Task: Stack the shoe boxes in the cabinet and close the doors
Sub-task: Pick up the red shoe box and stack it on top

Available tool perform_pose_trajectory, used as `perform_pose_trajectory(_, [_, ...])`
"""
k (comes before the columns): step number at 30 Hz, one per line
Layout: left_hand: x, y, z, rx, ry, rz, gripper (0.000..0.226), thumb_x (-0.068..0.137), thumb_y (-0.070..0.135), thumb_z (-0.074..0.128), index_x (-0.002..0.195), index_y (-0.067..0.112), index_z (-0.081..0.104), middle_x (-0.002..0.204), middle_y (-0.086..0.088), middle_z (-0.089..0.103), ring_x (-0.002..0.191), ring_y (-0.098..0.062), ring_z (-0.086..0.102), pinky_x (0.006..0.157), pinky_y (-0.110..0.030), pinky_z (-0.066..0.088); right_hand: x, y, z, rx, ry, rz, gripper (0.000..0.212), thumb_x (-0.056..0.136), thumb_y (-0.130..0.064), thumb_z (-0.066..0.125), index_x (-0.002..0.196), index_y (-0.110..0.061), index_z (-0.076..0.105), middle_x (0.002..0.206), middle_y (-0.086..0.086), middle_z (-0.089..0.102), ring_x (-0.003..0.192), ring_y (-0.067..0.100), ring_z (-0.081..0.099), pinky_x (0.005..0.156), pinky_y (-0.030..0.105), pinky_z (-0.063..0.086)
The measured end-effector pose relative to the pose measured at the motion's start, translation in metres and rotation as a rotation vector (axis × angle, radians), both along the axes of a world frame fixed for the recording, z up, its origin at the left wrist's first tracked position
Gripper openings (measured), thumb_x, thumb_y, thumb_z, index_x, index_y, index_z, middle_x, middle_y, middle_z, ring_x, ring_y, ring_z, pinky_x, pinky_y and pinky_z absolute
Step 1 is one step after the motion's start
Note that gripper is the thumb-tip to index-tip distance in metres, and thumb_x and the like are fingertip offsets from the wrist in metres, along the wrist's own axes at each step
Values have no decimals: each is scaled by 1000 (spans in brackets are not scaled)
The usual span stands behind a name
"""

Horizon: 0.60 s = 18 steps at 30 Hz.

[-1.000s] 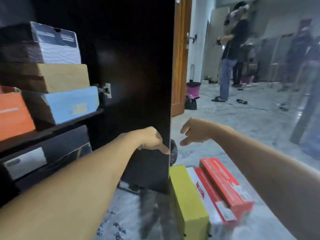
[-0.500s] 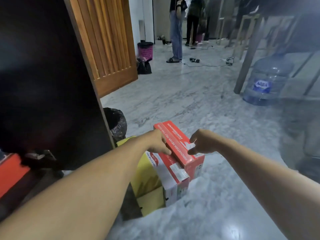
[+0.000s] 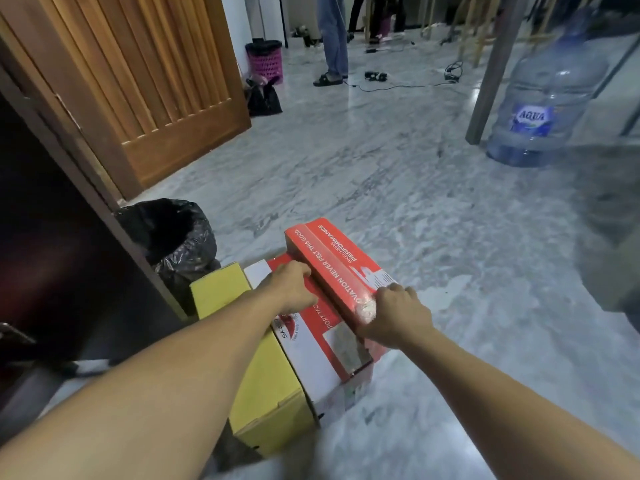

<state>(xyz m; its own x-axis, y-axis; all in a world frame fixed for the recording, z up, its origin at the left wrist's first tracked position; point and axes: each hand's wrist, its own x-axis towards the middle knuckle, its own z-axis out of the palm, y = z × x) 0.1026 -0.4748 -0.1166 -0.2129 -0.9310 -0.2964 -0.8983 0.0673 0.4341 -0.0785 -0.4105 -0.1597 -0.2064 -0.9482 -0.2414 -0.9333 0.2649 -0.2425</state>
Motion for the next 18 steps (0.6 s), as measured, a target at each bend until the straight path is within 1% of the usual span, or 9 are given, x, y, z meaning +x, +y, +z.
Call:
perform_pose_trajectory(3, [-2,-17,-11,-99,37,66,54,79,20,69,130,16,53,125,-7,62,112,-29,61,93,-40,52,-23,-2,0,-9,50,-44,61,64,-42,69,117,-14,56,115,7,57,111,31,53,82,37,51])
perform_pose_trajectory(6, [-9,-33,-20,-166,73,140,36,78,19,67,110,13,52,113,-12,64,108,-33,60,87,-41,51,-57,-3,5,32,33,-90,57,61,-40,66,111,-13,59,113,10,61,103,32,61,74,31,48])
perform_pose_trajectory(8, [-16,-42,-26,-167,58,166,33,79,20,67,103,13,47,115,-15,61,109,-35,57,84,-39,49,-81,-1,12,45,-6,-156,51,63,-40,64,108,-16,59,111,11,63,98,32,62,70,30,46])
perform_pose_trajectory(9, [-21,-46,-29,-154,47,174,35,79,22,67,105,12,46,118,-16,60,112,-35,55,85,-39,48,-93,0,16,43,-41,-190,46,67,-38,63,107,-17,59,109,10,64,96,33,62,69,31,47])
perform_pose_trajectory(11, [-32,-52,-36,-107,43,169,50,79,29,70,120,10,50,126,-16,58,118,-35,53,92,-38,47,-113,1,20,28,-170,-285,37,72,-26,62,108,-20,57,102,9,66,93,32,63,62,36,53])
perform_pose_trajectory(13, [-44,-57,-44,-66,53,132,66,73,45,70,129,15,53,130,-12,59,121,-34,53,99,-40,46,-131,0,14,-32,-319,-396,42,70,-16,60,111,-24,57,95,8,66,89,29,62,57,41,59])
perform_pose_trajectory(15, [-55,-64,-54,-52,40,111,78,61,59,65,128,21,52,129,-11,60,120,-34,54,100,-43,46,-143,1,2,-134,-468,-515,60,67,-12,61,125,-28,54,99,8,66,89,28,63,60,45,60])
perform_pose_trajectory(17, [-65,-70,-60,-45,67,125,80,67,54,69,134,18,43,130,-13,58,121,-36,52,100,-44,45,-150,4,-17,-213,-630,-644,77,66,-18,66,138,-27,40,102,9,65,91,30,65,70,47,58])
perform_pose_trajectory(18, [-68,-72,-60,-38,86,128,78,73,47,71,138,17,38,130,-13,58,121,-36,52,100,-44,44,-152,8,-27,-220,-698,-702,79,69,-23,68,140,-22,34,100,10,65,92,32,66,75,49,57])
